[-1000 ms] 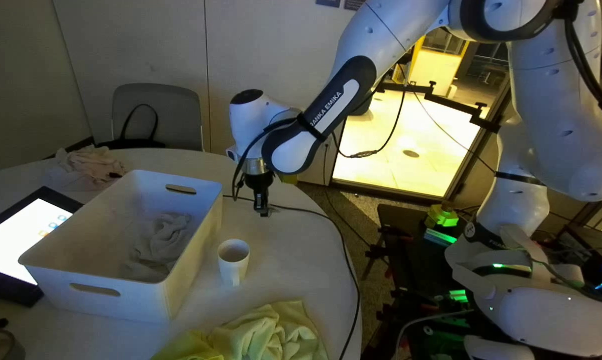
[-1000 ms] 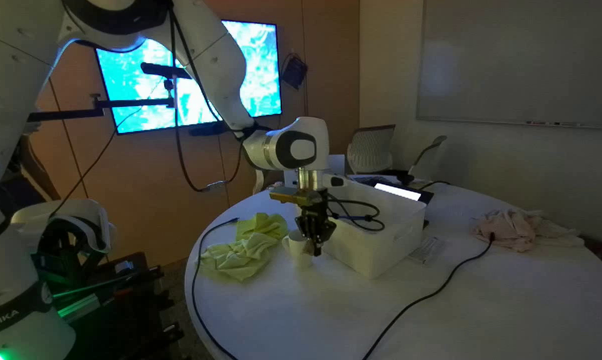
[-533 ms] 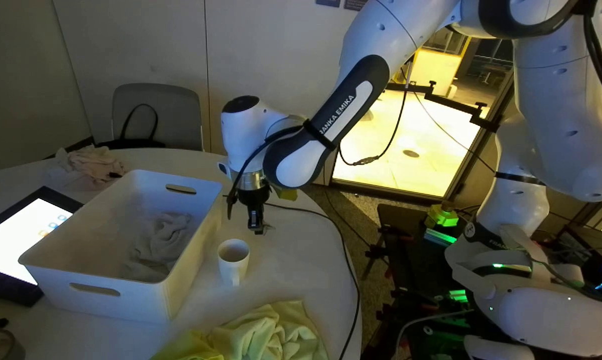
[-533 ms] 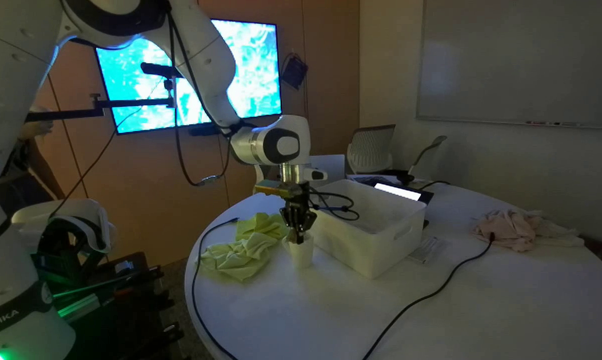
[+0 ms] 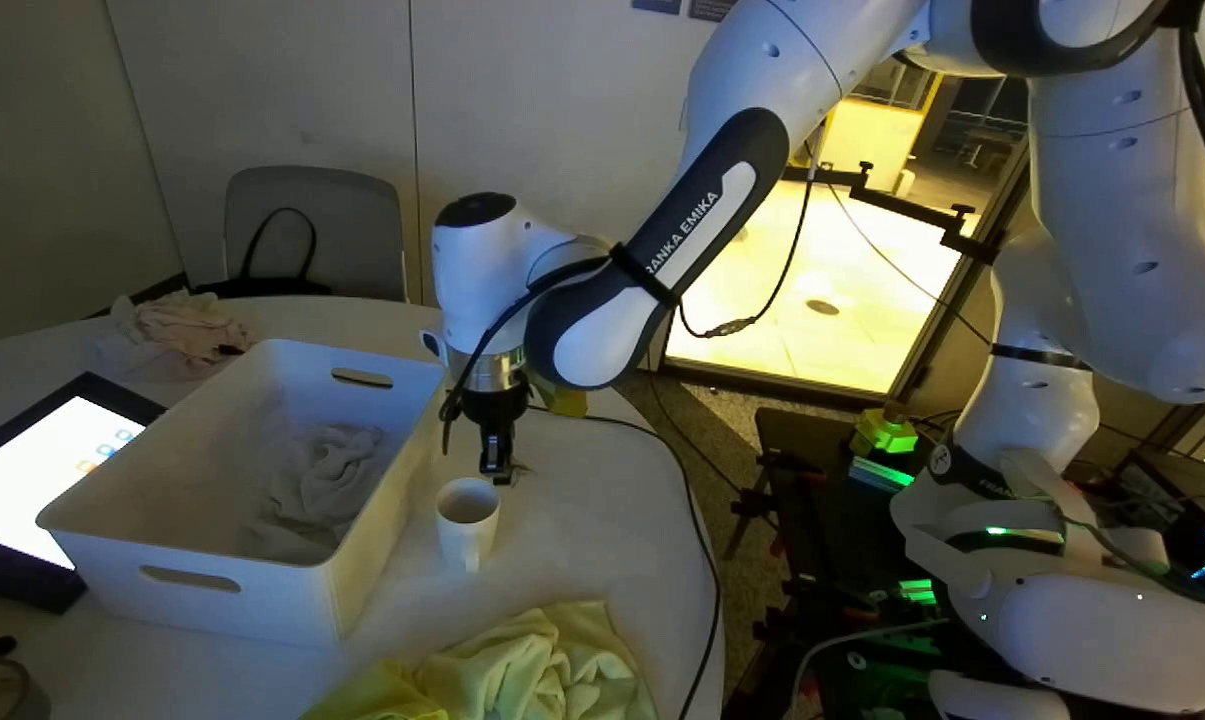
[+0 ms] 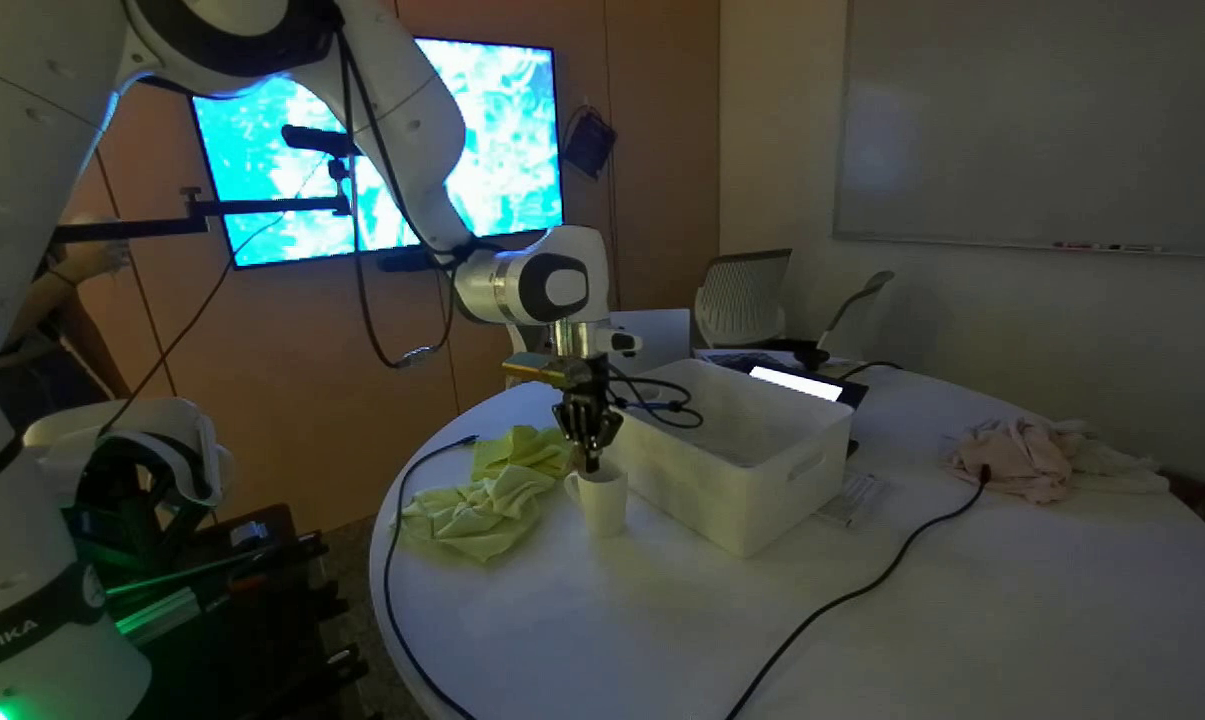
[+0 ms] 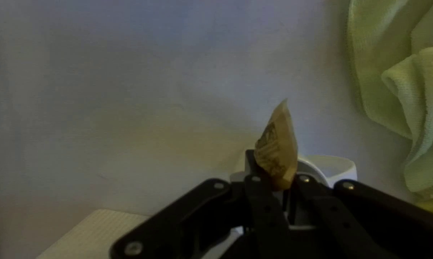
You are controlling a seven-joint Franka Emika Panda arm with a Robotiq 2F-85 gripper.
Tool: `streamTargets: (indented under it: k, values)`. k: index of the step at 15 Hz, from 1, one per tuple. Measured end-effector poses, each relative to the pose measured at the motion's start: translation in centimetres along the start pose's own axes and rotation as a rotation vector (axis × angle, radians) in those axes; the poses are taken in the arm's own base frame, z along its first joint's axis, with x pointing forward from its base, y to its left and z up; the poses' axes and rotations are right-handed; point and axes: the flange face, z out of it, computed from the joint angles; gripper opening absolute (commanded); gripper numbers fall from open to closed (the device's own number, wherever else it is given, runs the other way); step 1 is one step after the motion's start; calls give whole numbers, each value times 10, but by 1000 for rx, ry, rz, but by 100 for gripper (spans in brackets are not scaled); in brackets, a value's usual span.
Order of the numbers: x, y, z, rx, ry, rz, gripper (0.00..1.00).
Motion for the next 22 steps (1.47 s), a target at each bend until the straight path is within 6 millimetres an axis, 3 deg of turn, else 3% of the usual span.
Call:
streamTargets:
  k: [11,22]
  values:
    - [22,-28,-13,8,57,-31,11]
    - [36,-19,-12,-2,74,-13,11]
